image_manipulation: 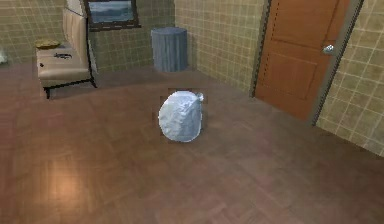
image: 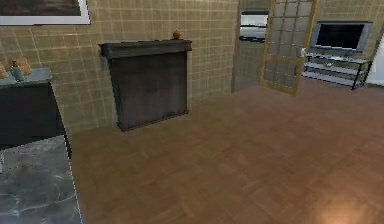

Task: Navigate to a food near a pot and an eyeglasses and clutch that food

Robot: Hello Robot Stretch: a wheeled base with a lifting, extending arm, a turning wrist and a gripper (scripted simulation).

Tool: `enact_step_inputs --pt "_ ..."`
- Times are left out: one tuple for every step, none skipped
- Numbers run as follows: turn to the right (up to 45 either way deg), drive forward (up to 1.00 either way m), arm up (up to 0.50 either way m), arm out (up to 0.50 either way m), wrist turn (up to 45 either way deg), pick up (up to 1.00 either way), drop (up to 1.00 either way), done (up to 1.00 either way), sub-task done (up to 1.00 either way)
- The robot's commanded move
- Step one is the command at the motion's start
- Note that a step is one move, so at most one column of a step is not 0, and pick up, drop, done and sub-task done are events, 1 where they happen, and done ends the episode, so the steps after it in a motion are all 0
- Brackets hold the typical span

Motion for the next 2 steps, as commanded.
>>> enact_step_inputs --pt "-45.0 0.00 0.00 0.00 0.0 0.00 0.00 0.00 0.00" --pt "-45.0 0.00 0.00 0.00 0.0 0.00 0.00 0.00 0.00"
